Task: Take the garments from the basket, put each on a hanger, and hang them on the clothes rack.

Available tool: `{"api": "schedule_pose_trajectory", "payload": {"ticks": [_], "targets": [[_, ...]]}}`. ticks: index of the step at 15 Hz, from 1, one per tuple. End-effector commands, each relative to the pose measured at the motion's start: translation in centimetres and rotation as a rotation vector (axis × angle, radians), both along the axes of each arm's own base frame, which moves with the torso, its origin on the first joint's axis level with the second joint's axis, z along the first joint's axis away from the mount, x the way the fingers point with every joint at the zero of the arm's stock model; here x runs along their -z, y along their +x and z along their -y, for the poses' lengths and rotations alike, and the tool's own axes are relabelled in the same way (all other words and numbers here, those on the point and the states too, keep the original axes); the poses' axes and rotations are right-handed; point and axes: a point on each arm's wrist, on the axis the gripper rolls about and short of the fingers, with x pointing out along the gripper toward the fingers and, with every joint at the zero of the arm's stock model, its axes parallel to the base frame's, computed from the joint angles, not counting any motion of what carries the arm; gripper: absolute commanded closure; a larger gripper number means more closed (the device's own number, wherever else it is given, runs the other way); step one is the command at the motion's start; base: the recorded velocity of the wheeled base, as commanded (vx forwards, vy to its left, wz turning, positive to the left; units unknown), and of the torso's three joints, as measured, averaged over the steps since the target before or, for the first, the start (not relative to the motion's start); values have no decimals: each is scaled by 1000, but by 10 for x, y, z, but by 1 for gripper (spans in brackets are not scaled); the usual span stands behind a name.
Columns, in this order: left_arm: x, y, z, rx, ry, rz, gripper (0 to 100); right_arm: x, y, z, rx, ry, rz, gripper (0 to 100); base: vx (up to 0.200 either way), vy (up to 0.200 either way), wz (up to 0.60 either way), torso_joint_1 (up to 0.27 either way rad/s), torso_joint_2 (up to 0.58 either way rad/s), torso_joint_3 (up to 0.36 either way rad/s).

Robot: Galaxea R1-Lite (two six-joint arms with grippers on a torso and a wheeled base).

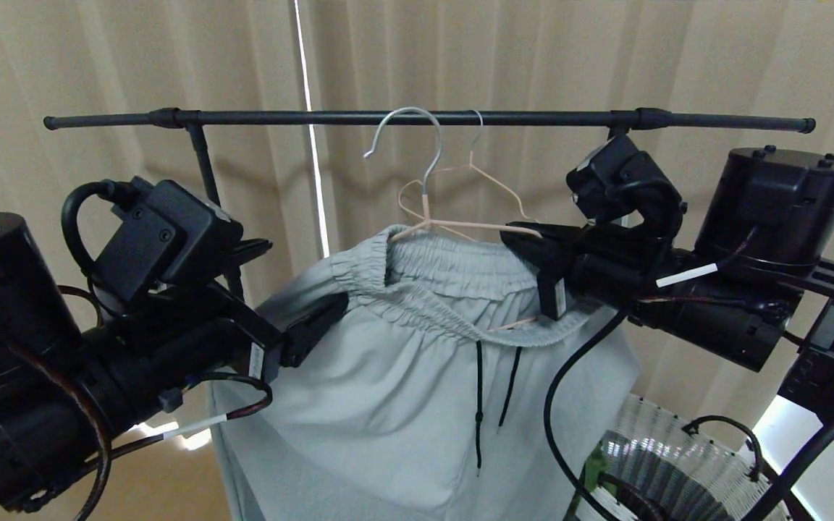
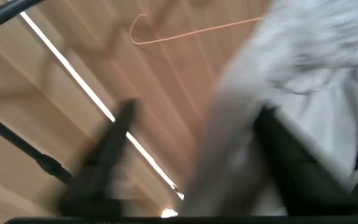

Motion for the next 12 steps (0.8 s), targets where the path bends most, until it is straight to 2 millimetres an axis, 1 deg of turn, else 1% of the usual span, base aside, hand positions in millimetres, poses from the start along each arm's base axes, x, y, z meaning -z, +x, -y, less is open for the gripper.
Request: {"api": "schedule_pose_trajectory", "payload": {"ticks": [1,3,5,6,8,10,12], "targets": [[-4,-5,-4,-1,-27,7,0,-4,1,11,40,11,13,100,0,0,0,0,0,0],[-10,-11,-8,-3,-74,13,0,-7,5,23,89,20,20,100,0,0,0,0,0,0],[-6,-16,-12,-5,-86,-5,0,-10,9,34,127,26,31,100,0,0,0,0,0,0],[2,-17,-16,-22,-71,-26,0,-13,9,38,141,32,36,100,0,0,0,0,0,0],[21,-17,-23,-48,-29,-83,0,-19,2,45,150,73,34,100,0,0,0,0,0,0],[32,-13,-28,-83,-1,-114,0,-24,-3,47,150,96,39,100,0,0,0,0,0,0],[44,-15,-29,-86,26,-156,0,-29,-7,49,146,106,53,100,0,0,0,0,0,0]]}}
